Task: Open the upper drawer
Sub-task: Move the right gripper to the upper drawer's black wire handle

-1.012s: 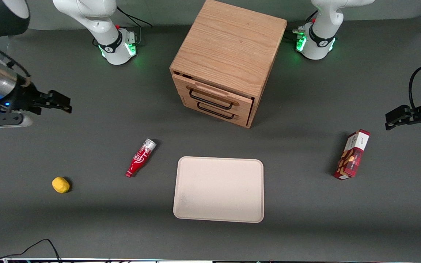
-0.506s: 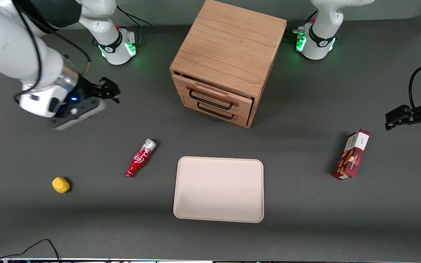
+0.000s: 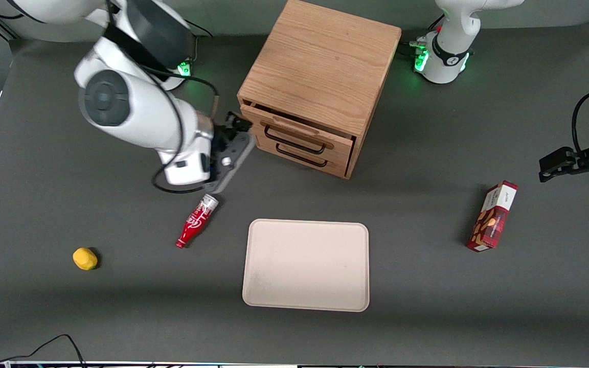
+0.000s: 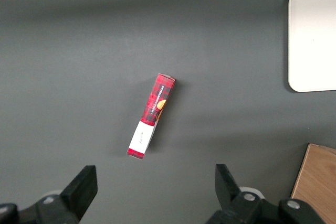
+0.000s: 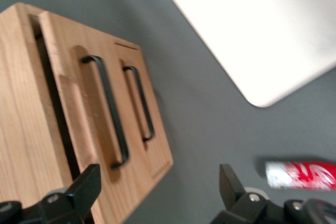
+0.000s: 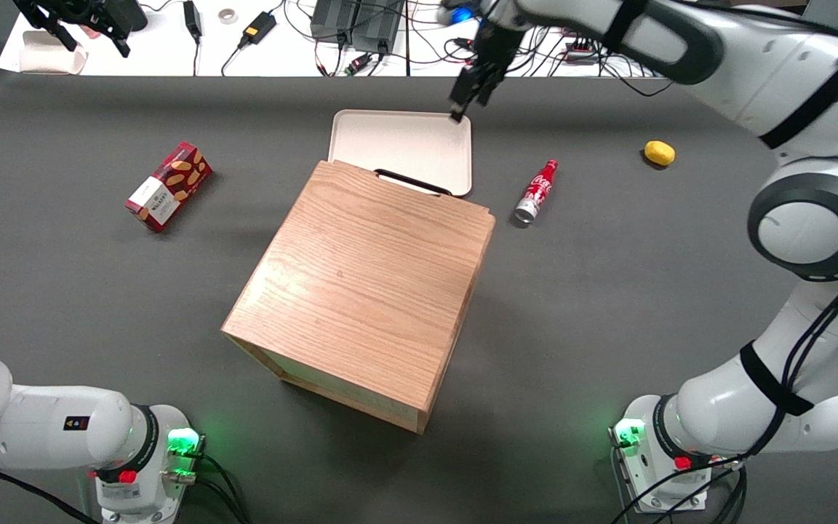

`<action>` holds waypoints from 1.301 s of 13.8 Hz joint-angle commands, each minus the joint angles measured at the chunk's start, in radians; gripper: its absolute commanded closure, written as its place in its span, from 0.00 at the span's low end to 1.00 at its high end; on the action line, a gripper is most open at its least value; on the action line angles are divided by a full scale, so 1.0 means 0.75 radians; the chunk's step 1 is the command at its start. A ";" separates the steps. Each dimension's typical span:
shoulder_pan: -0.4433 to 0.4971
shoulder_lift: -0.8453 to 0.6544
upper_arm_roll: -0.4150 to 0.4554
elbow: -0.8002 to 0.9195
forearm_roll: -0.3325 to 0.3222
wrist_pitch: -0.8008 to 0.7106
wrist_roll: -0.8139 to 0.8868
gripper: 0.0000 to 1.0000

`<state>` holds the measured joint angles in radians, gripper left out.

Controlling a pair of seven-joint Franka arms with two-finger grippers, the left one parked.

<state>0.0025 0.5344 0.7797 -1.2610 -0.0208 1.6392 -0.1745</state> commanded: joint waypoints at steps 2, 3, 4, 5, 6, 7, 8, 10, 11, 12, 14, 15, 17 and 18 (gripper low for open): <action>0.152 0.112 -0.017 0.053 -0.093 0.045 -0.033 0.00; 0.152 0.136 -0.015 0.047 -0.095 0.078 -0.035 0.00; 0.154 0.144 -0.017 0.035 -0.115 0.101 -0.035 0.00; 0.156 0.163 -0.015 0.019 -0.144 0.129 -0.037 0.00; 0.158 0.175 -0.015 -0.006 -0.150 0.172 -0.035 0.00; 0.158 0.179 -0.015 -0.032 -0.150 0.213 -0.035 0.00; 0.158 0.179 -0.015 -0.063 -0.152 0.254 -0.035 0.00; 0.185 0.187 -0.015 -0.086 -0.154 0.289 -0.031 0.00; 0.191 0.187 -0.015 -0.086 -0.154 0.289 -0.031 0.00; 0.191 0.185 -0.009 -0.088 -0.154 0.289 -0.031 0.00; 0.177 0.171 0.008 -0.124 -0.156 0.287 -0.031 0.00; 0.171 0.165 0.010 -0.145 -0.156 0.287 -0.035 0.00; 0.166 0.161 0.010 -0.174 -0.170 0.287 -0.035 0.00; 0.166 0.163 0.010 -0.176 -0.189 0.287 -0.037 0.00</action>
<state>0.1414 0.6811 0.7803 -1.3543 -0.1326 1.8443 -0.1839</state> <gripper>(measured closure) 0.000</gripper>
